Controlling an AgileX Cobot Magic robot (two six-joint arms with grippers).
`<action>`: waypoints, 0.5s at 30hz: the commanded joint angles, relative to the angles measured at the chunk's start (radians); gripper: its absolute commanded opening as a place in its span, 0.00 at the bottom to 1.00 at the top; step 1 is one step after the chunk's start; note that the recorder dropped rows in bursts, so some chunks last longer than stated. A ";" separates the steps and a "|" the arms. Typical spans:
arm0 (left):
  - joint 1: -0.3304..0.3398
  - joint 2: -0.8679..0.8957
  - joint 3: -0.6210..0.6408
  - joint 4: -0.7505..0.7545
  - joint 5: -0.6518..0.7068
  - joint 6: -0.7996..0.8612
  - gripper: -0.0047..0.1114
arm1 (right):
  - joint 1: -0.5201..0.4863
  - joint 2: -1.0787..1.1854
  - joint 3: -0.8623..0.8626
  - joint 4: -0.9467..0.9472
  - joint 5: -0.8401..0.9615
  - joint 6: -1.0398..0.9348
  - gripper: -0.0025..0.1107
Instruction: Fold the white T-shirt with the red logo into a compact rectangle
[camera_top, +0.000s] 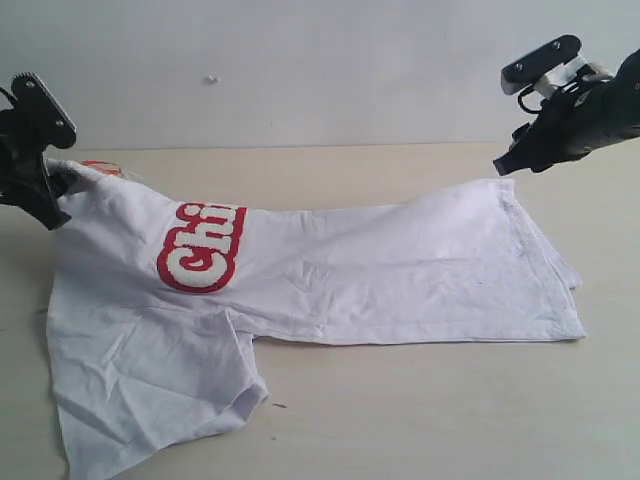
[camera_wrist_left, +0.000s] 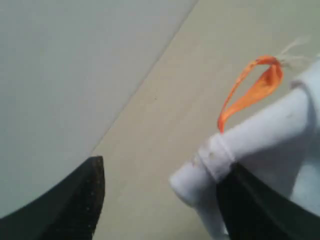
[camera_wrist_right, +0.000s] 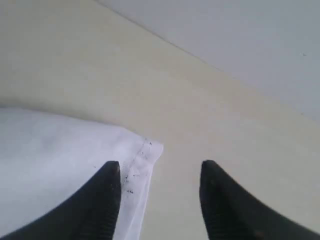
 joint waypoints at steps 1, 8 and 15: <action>0.012 -0.055 -0.003 -0.154 -0.032 -0.012 0.58 | -0.002 -0.017 -0.094 0.000 0.205 0.129 0.37; 0.012 -0.079 -0.036 -0.401 0.174 -0.116 0.58 | -0.002 0.032 -0.135 0.169 0.551 -0.031 0.02; 0.011 -0.081 -0.120 -0.523 0.412 -0.116 0.58 | -0.002 0.165 -0.135 0.226 0.579 -0.072 0.02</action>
